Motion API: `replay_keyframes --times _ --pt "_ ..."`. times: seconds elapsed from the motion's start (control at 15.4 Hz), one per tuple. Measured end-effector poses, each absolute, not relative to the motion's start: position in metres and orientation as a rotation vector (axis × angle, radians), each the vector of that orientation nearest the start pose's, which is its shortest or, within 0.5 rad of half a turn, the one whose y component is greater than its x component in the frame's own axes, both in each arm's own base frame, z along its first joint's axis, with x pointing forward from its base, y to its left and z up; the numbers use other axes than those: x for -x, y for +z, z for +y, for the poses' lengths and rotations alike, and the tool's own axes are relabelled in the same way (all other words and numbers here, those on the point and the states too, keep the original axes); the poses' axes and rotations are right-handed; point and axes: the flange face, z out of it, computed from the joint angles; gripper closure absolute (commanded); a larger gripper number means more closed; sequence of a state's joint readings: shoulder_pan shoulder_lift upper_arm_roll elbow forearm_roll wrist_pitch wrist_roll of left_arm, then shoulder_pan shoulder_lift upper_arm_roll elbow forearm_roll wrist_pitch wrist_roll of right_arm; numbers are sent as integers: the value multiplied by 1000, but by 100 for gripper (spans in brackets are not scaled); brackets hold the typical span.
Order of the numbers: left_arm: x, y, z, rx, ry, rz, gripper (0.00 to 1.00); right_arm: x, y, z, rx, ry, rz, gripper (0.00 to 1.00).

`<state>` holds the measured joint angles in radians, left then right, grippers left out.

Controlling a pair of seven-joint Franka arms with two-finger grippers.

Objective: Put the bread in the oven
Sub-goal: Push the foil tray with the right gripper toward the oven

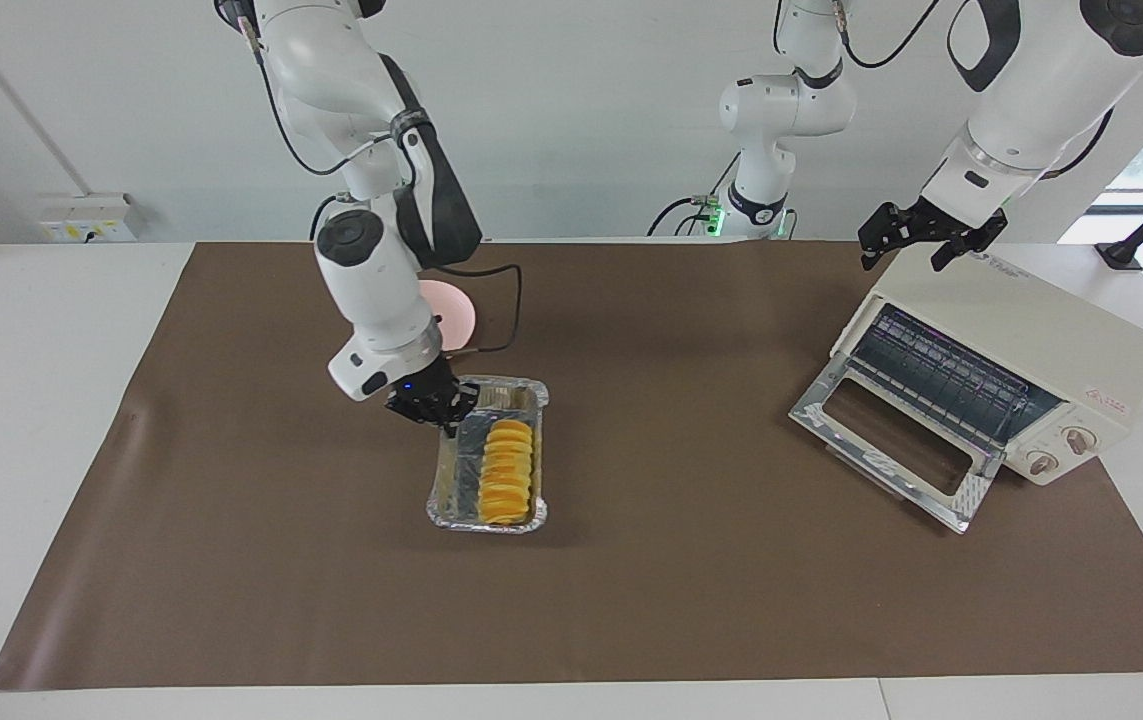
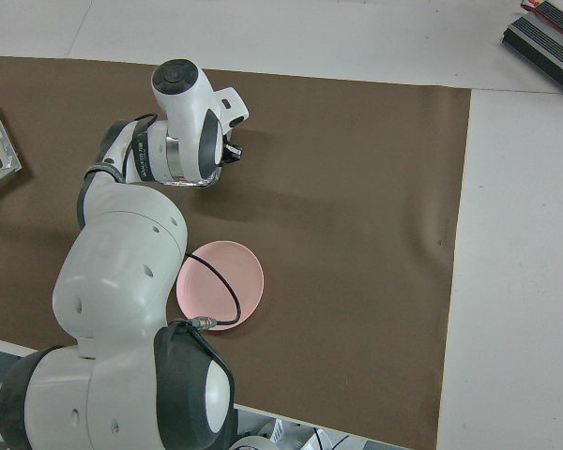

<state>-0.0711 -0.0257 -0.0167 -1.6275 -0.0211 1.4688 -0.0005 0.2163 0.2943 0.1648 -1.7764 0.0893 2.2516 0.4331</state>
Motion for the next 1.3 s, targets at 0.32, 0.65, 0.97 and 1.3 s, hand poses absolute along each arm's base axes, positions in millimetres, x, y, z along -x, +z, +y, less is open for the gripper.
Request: replay_keyframes --times 0.32,0.65,0.97,1.3 --pt "-532 604 -49 3146 210 138 0 -585 387 342 2880 -117 225 100" --pt "-532 604 -49 3146 210 138 0 -597 346 344 2875 -117 254 100" --pt "-532 604 -49 3146 210 138 0 -595 317 350 2870 -121 253 5" --pt "-532 604 -49 3146 210 138 0 -597 339 352 2906 -151 197 0"
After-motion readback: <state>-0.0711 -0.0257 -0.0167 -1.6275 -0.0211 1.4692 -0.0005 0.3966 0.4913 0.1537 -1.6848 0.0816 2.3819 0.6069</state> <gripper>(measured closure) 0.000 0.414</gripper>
